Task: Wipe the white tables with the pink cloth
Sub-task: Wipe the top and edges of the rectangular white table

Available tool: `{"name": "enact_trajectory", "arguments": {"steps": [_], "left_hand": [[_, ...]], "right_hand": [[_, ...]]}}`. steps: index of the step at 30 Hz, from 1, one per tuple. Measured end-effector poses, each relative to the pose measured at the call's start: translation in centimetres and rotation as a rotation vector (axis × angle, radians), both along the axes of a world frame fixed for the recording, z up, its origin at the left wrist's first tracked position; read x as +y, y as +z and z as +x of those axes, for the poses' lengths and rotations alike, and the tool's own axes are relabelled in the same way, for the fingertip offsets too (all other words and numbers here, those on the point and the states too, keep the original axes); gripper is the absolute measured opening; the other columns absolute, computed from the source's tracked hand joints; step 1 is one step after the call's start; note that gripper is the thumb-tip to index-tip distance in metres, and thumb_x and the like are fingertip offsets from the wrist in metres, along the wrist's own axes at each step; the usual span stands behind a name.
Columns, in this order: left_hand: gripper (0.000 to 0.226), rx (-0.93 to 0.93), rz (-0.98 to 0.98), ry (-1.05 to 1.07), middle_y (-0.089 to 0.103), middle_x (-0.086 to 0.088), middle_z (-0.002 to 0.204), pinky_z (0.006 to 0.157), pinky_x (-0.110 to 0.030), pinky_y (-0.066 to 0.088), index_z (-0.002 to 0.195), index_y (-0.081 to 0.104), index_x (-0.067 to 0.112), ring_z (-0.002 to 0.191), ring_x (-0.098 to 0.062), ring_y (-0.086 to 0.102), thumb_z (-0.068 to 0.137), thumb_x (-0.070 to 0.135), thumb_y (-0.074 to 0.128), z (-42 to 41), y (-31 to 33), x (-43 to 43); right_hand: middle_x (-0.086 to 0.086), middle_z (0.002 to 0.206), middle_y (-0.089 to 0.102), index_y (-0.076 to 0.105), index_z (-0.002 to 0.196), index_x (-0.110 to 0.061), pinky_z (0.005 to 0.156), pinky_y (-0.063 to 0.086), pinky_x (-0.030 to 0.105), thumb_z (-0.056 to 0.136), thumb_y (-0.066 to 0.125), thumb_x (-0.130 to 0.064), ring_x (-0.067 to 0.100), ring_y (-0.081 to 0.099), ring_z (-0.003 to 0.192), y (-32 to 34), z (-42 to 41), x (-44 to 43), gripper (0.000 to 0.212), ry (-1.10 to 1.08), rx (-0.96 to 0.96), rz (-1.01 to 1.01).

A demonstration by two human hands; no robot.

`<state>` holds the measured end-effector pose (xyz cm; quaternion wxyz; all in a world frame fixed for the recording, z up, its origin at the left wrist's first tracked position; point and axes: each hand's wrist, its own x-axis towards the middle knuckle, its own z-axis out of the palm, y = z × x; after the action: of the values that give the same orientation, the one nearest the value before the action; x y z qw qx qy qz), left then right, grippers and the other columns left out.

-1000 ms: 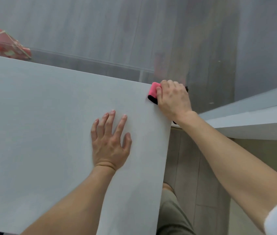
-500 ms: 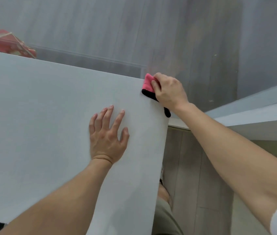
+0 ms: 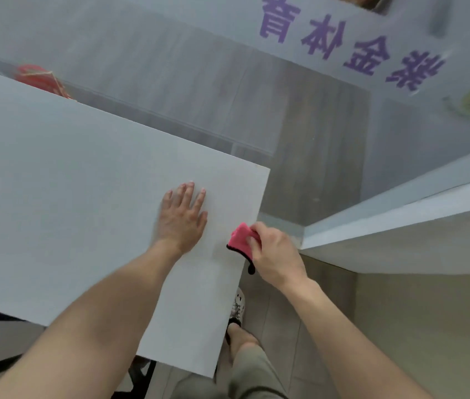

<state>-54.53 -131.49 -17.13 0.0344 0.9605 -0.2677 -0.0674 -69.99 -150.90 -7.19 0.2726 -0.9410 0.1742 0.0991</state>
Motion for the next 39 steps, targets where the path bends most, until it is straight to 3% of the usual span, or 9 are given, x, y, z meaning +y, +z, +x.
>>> {"name": "enact_trajectory", "arguments": {"steps": [6, 14, 20, 23, 25, 28, 31, 36, 39], "left_hand": [[0.042, 0.354, -0.135, 0.112, 0.07, 0.006, 0.137, 0.109, -0.041, 0.048, 0.144, 0.063, 0.031, 0.129, -0.022, 0.064, 0.106, 0.046, 0.051, -7.5, 9.5, 2.8], [0.061, 0.619, -0.75, 0.474, 0.072, 0.022, 0.126, 0.103, -0.03, 0.057, 0.142, 0.063, 0.038, 0.117, 0.006, 0.066, 0.085, 0.043, 0.084, -19.0, 14.8, 11.3], [0.039, 0.352, -0.932, 0.862, 0.079, 0.019, 0.103, 0.09, -0.029, 0.06, 0.117, 0.073, 0.039, 0.098, 0.001, 0.074, 0.085, 0.026, 0.09, -26.9, 17.7, 14.7], [0.032, 0.215, -0.94, 1.021, 0.08, 0.015, 0.096, 0.086, -0.03, 0.062, 0.109, 0.077, 0.036, 0.093, -0.003, 0.075, 0.083, 0.027, 0.093, -31.9, 18.5, 17.3], [0.03, 0.074, -0.845, 1.153, 0.077, 0.017, 0.09, 0.08, -0.022, 0.058, 0.106, 0.078, 0.032, 0.088, 0.0, 0.073, 0.082, 0.028, 0.095, -36.3, 18.7, 19.2], [0.028, -0.104, -0.611, 1.293, 0.071, 0.018, 0.085, 0.071, -0.016, 0.052, 0.107, 0.076, 0.025, 0.078, -0.001, 0.069, 0.085, 0.014, 0.089, -43.6, 18.8, 22.0], [0.028, -0.208, -0.476, 1.378, 0.068, 0.013, 0.087, 0.073, -0.037, 0.058, 0.096, 0.074, 0.025, 0.078, -0.016, 0.068, 0.083, 0.001, 0.079, -50.4, 18.3, 24.9], [0.024, -0.372, -0.468, 1.604, 0.065, 0.007, 0.096, 0.078, -0.026, 0.05, 0.095, 0.072, 0.022, 0.081, -0.013, 0.062, 0.087, -0.001, 0.071, -59.1, 18.4, 30.5], [0.017, -0.411, -0.494, 1.685, 0.062, 0.005, 0.105, 0.084, -0.035, 0.055, 0.104, 0.066, 0.022, 0.09, -0.019, 0.065, 0.098, 0.006, 0.065, -63.6, 18.2, 34.5]], "right_hand": [[-0.017, 0.106, 0.061, 0.07, 0.107, -0.03, 0.083, 0.055, 0.032, 0.106, 0.061, -0.042, 0.006, 0.063, 0.092, 3.9, -6.1, 2.9, 0.015, 0.045, -0.047, 0.13], [-0.019, 0.098, 0.062, 0.075, 0.108, -0.031, 0.074, 0.043, 0.015, 0.1, 0.07, -0.041, 0.002, 0.061, 0.091, 7.3, -6.0, 8.3, 0.014, 0.312, -0.153, 0.224], [-0.02, 0.103, 0.063, 0.074, 0.114, -0.029, 0.083, 0.057, 0.028, 0.103, 0.071, -0.038, 0.004, 0.066, 0.092, 8.6, -7.8, 13.9, 0.015, 0.622, -0.146, 0.405], [-0.02, 0.11, 0.065, 0.072, 0.12, -0.029, 0.087, 0.054, 0.021, 0.102, 0.069, -0.031, 0.003, 0.066, 0.098, 8.3, -9.4, 16.2, 0.018, 0.775, -0.138, 0.434], [-0.013, 0.123, 0.066, 0.068, 0.133, -0.026, 0.09, 0.052, 0.021, 0.104, 0.065, -0.029, 0.007, 0.067, 0.102, 7.9, -10.6, 17.9, 0.029, 0.977, -0.071, 0.339], [-0.001, 0.133, 0.065, 0.065, 0.14, -0.02, 0.095, 0.055, 0.041, 0.106, 0.059, -0.03, 0.024, 0.068, 0.114, 7.7, -12.7, 21.6, 0.036, 1.35, -0.006, 0.086], [-0.002, 0.134, 0.066, 0.065, 0.139, -0.021, 0.097, 0.054, 0.042, 0.107, 0.057, -0.034, 0.025, 0.067, 0.121, 8.2, -15.9, 25.9, 0.035, 1.549, 0.022, 0.042], [-0.002, 0.145, 0.065, 0.062, 0.147, -0.02, 0.107, 0.051, 0.038, 0.109, 0.054, -0.034, 0.023, 0.064, 0.129, 8.8, -21.0, 33.0, 0.041, 1.754, 0.023, 0.015], [-0.001, 0.144, 0.065, 0.063, 0.147, -0.021, 0.106, 0.052, 0.042, 0.109, 0.052, -0.034, 0.026, 0.064, 0.129, 8.4, -23.6, 38.0, 0.041, 1.855, 0.017, -0.082]]}}
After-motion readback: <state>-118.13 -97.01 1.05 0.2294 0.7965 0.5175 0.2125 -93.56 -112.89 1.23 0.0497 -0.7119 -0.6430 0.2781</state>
